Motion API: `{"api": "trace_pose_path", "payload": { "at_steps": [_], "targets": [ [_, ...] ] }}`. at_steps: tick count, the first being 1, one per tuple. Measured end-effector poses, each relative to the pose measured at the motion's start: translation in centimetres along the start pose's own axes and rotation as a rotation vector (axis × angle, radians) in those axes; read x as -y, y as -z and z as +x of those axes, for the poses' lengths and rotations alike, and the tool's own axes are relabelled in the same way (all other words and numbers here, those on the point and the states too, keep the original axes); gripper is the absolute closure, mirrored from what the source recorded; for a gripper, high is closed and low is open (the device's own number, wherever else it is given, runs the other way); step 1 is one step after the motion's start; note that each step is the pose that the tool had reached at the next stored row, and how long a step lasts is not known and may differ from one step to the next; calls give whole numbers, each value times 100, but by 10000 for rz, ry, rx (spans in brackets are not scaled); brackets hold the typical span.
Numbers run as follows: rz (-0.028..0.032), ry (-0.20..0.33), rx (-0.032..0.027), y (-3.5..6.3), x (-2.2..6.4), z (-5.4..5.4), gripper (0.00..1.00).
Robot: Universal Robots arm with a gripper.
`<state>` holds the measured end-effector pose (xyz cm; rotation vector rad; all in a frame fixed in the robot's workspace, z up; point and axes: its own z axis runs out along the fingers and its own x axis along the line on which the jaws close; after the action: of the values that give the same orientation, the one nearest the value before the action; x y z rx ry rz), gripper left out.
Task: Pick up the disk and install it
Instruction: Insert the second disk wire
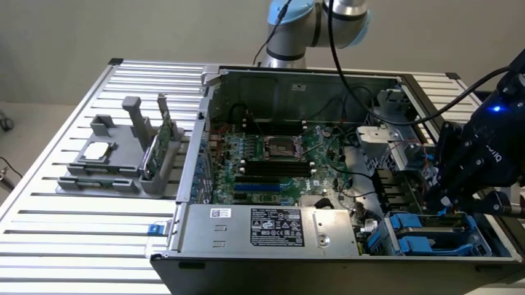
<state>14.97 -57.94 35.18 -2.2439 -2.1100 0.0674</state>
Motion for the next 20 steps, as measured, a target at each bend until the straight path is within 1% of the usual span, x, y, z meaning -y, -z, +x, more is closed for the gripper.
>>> {"api": "trace_pose_path", "payload": {
  "at_steps": [10,13,17,18,20],
  "targets": [
    [1,27,1,-64,-12,-46,84],
    [0,41,6,-69,-15,-47,84],
    [-51,45,4,-72,-11,-48,84],
    [-71,45,3,-73,-11,-48,84],
    [-134,51,-1,-77,-10,-48,84]
  ]
}}
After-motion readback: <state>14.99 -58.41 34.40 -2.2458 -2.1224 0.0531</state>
